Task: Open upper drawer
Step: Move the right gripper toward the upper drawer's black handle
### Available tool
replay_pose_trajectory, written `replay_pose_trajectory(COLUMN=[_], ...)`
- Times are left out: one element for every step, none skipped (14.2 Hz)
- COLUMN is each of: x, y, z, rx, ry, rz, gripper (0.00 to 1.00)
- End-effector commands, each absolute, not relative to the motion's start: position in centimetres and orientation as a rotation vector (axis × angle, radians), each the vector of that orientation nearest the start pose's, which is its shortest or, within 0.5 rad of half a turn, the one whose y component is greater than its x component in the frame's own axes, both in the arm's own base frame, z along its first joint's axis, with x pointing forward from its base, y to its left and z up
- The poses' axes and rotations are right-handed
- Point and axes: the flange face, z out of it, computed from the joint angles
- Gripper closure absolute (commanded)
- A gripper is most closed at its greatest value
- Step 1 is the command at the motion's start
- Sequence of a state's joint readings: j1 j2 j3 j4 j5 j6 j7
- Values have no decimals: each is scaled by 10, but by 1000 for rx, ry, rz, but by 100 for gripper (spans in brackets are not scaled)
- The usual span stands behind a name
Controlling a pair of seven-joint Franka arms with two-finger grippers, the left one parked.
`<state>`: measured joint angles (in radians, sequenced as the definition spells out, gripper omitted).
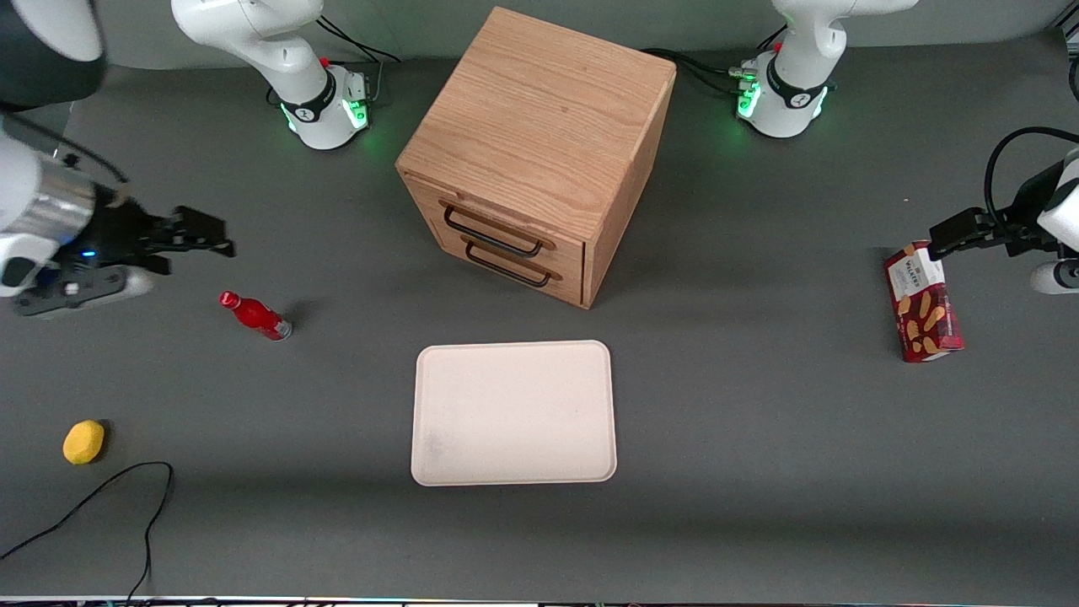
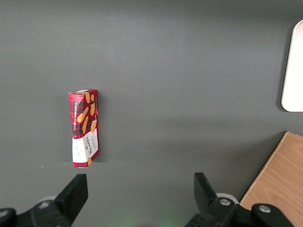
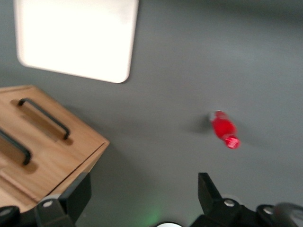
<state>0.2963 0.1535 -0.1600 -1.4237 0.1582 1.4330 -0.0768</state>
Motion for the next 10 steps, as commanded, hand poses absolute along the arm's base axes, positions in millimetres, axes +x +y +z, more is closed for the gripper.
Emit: replay_pose_trajectory(x=[577, 576, 576, 578, 574, 573, 572, 568, 565, 563], y=[165, 192, 208, 227, 251, 269, 280, 297, 311, 324], z=[581, 571, 563, 548, 538, 527, 521, 512, 504, 496], rx=[-2952, -2951, -2937, -2922, -2912, -2905, -2892, -2871, -2839, -2816], ry=[-499, -574, -659, -731, -788, -822, -858, -929, -1021, -1083], rz=[248, 252, 247, 256, 268, 268, 264, 272, 280, 278], gripper=[0, 0, 0, 0, 0, 0, 0, 0, 0, 0])
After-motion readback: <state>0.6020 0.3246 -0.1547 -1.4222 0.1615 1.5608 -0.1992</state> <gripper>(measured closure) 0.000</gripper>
